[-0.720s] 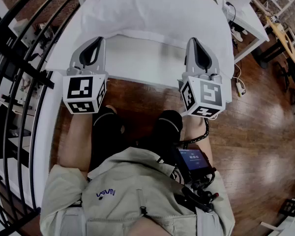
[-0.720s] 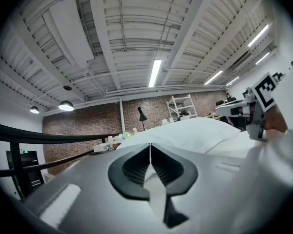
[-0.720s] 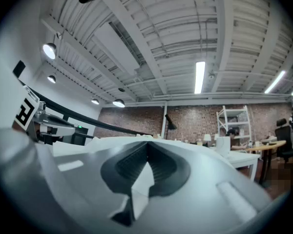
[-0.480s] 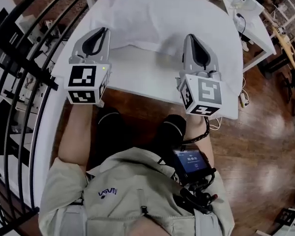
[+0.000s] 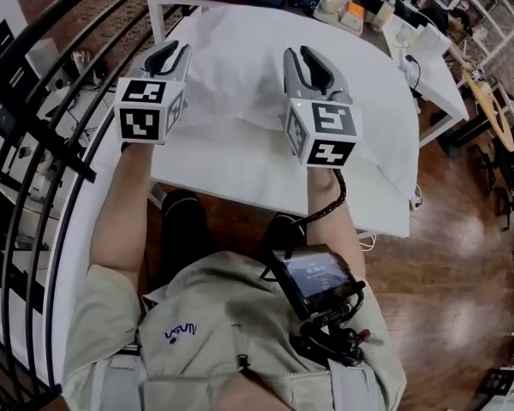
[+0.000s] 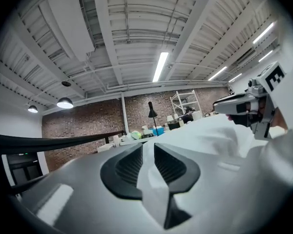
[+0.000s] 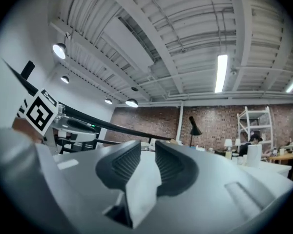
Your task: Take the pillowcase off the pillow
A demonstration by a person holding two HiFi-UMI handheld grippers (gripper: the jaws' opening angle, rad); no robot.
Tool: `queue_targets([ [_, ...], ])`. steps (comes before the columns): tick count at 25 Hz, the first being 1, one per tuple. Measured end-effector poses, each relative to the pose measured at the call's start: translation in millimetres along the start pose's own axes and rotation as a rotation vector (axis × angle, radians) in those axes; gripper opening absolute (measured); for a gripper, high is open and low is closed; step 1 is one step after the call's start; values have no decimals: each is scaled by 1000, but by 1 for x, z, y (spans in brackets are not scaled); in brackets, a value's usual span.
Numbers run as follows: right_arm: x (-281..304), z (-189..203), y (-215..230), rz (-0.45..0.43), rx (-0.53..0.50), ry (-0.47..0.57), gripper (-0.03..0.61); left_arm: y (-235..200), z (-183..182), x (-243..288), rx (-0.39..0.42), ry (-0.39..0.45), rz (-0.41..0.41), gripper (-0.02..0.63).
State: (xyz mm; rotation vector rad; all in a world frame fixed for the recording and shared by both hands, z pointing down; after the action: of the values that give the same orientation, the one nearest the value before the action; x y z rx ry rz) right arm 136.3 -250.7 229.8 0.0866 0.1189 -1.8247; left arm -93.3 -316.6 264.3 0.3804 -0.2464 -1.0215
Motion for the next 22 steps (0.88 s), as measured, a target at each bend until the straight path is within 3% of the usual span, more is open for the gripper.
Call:
queue_targets([
  [3,37,3,-20,-59,-30,-74,157,-25,16,20,-27,-52,13,63],
  [8,78,33,-62,-114,-68,-268,236,-20,49,46,-16,-167,206,196],
  [13,98,68,-95,-93,-218,-448,270,-20,71,51,-99,-164,279,224],
  [14,100,74,-96,-71,-276,-477,266,-21,73,51,-115,-158,283,225],
  [17,95,83,-93,2,-387,-486,48,-24,80,51,-144,-153,291,224],
  [18,91,81,-91,12,-383,-469,19,-25,81,51,-147,-154,295,224],
  [22,75,57,-82,19,-311,-390,14,-9,74,52,-132,-152,361,224],
])
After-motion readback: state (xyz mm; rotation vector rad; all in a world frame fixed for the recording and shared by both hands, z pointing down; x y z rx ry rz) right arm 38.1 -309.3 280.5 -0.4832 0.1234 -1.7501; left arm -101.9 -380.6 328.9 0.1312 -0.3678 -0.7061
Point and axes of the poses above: the fingertips, and each gripper's own axes: x forward along the fingers, y to its right, z out of its underside, the point moved 7 cm from there along -x, backward along the fingers, and after that the axes turned 13 degrees about x, right-handed, at the moved point
